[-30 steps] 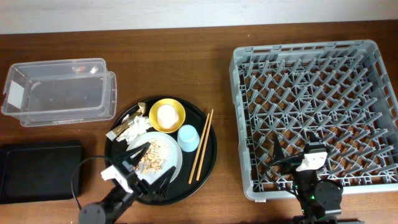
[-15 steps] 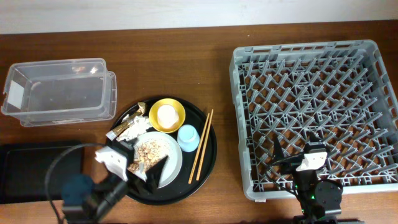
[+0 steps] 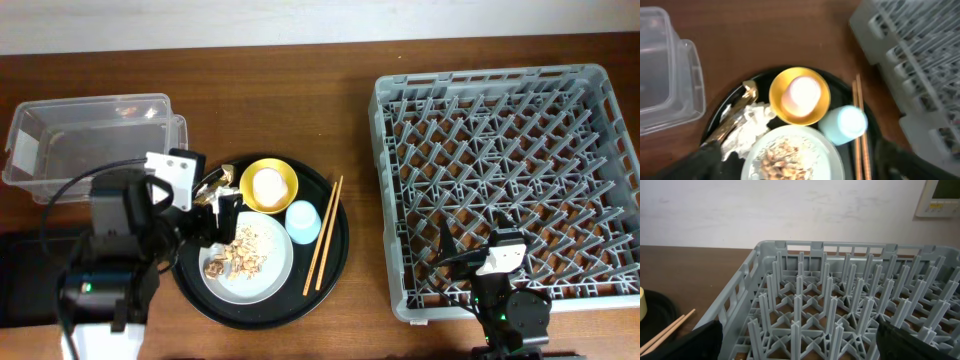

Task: Sort waste into correct bins and load items into the dishwasher rack
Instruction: 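Move the left gripper to the crumpled white tissue and grasp it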

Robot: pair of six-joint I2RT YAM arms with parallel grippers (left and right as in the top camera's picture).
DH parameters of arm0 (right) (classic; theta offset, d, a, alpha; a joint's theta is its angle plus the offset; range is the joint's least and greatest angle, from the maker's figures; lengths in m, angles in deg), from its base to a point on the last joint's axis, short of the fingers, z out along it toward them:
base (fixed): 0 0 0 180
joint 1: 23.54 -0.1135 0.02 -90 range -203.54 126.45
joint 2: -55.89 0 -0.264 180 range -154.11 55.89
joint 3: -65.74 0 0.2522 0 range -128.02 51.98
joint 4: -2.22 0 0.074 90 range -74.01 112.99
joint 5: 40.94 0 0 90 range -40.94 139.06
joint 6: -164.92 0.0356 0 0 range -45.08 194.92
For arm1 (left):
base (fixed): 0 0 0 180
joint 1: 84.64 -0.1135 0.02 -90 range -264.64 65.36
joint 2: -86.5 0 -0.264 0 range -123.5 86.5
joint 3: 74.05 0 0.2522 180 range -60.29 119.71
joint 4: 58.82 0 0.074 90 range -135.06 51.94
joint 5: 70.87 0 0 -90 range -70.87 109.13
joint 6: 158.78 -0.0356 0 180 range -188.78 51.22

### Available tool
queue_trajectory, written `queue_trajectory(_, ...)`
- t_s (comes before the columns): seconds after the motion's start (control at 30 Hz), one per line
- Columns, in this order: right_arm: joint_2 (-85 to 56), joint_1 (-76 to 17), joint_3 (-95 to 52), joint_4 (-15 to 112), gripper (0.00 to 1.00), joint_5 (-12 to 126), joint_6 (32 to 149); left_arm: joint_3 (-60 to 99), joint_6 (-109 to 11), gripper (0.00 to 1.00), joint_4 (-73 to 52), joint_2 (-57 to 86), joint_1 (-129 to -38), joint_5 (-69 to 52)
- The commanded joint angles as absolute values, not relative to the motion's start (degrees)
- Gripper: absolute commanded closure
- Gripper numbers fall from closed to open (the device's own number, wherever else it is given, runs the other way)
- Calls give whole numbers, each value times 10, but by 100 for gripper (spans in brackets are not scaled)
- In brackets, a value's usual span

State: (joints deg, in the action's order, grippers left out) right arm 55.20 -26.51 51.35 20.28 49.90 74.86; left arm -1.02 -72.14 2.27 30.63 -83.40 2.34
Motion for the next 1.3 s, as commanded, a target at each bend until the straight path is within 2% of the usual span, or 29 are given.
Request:
queue_trajectory(0.0, 554, -261, 517, 205, 2, 492, 747, 0, -714, 27, 20, 249, -833, 111)
queue_trajectory(0.13, 554, -261, 517, 205, 2, 492, 747, 0, -700, 32, 21, 176, -833, 128)
queue_trajectory(0.2, 554, -261, 517, 205, 1, 492, 747, 0, -692, 41, 19, 134, -833, 130)
queue_trajectory(0.33, 554, -261, 517, 205, 2, 492, 747, 0, -681, 42, -1, 66, -833, 132)
queue_trajectory(0.47, 554, -261, 517, 205, 1, 492, 747, 0, -681, 51, -32, 9, -833, 132)
queue_trajectory(0.67, 554, -261, 517, 205, 2, 492, 747, 0, -654, 59, -70, -35, -833, 132)
queue_trajectory(1.13, 554, -261, 517, 205, 2, 492, 747, 0, -613, 60, -87, -114, -832, 128)
queue_trajectory(1.27, 554, -261, 517, 205, 2, 492, 747, 0, -613, 83, -86, -113, -832, 125)
